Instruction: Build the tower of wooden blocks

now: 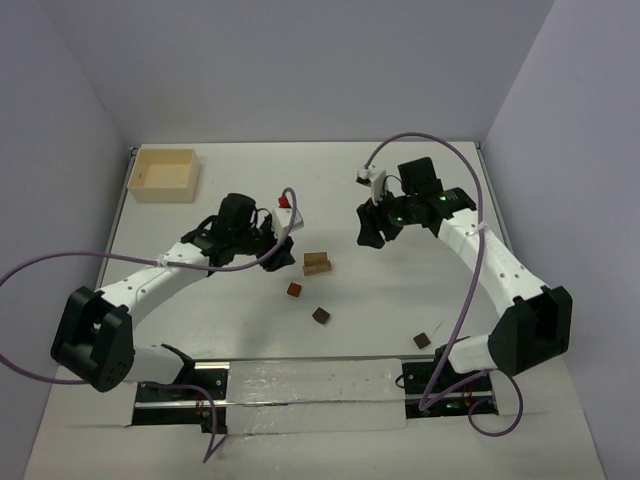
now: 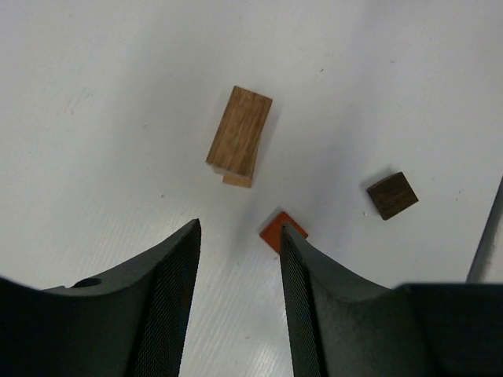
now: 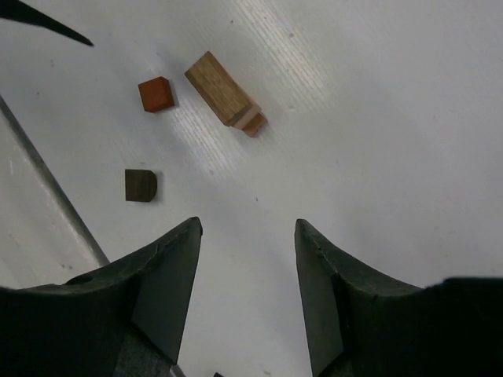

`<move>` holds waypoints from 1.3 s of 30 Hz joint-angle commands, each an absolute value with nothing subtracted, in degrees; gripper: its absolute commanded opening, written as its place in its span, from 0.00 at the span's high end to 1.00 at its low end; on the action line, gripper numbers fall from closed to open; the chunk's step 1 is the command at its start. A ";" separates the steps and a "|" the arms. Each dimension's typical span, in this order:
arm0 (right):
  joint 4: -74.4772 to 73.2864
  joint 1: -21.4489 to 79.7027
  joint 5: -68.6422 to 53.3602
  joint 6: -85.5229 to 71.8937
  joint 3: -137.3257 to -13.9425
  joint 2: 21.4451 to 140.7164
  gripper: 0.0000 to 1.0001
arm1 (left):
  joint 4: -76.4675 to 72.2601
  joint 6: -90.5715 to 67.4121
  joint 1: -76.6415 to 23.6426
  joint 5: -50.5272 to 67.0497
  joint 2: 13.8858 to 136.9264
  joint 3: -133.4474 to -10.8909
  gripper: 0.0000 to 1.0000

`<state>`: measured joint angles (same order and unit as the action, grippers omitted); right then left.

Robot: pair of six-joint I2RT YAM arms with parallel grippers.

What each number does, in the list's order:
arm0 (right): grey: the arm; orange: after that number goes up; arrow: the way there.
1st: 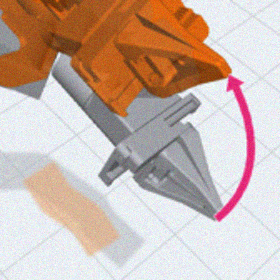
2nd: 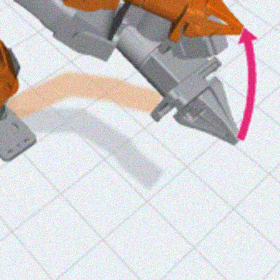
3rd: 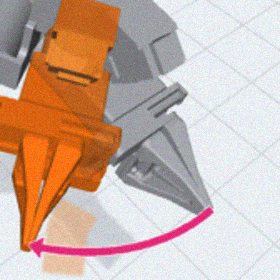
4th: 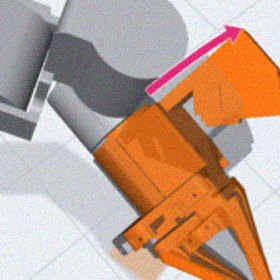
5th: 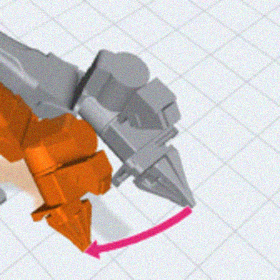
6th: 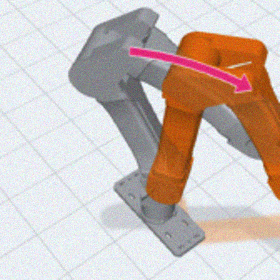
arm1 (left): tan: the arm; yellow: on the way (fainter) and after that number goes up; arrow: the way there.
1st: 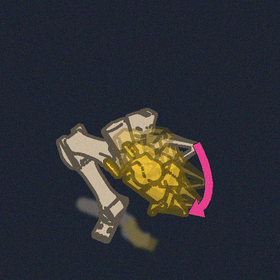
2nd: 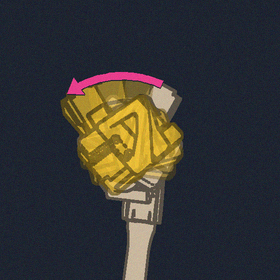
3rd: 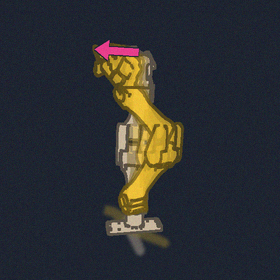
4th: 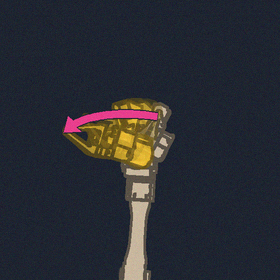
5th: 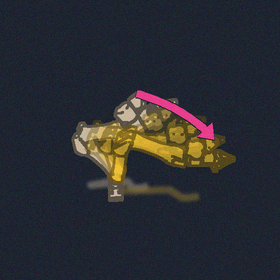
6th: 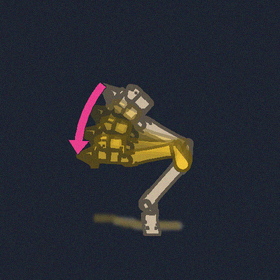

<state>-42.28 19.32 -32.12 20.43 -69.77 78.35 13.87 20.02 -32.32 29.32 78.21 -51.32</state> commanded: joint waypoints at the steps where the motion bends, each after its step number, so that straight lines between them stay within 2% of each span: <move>1: -38.09 24.20 -25.54 17.78 -71.68 82.33 0.55 | 17.70 17.26 -25.18 37.33 73.79 -54.08 0.49; 7: -34.53 31.81 -26.63 16.59 -65.10 84.89 0.82 | 18.88 12.90 -16.55 38.97 69.52 -54.58 0.50; 15: -30.17 35.05 -25.37 13.35 -63.11 89.34 0.87 | 17.40 10.47 -13.27 38.35 68.93 -54.87 0.48; 17: -29.27 35.00 -23.85 11.81 -62.65 90.51 0.83 | 17.43 10.58 -13.26 38.51 69.48 -55.07 0.48; 22: -27.14 35.07 -21.18 9.64 -60.60 91.32 0.54 | 17.49 10.72 -13.18 39.05 70.19 -55.51 0.47; 24: -26.98 34.80 -21.81 11.34 -59.86 90.88 0.26 | 17.58 10.98 -13.18 39.38 70.40 -55.63 0.47; 26: -26.89 34.36 -24.86 15.11 -59.33 89.30 0.10 | 17.76 11.34 -13.18 39.73 70.49 -55.64 0.47; 32: -29.52 32.11 -27.24 28.02 -61.87 88.48 0.07 | 18.46 12.57 -13.10 40.13 71.19 -56.30 0.47; 39: -38.94 27.37 -32.52 59.71 -66.93 91.10 0.06 | 19.38 14.12 -13.18 41.31 71.86 -57.15 0.46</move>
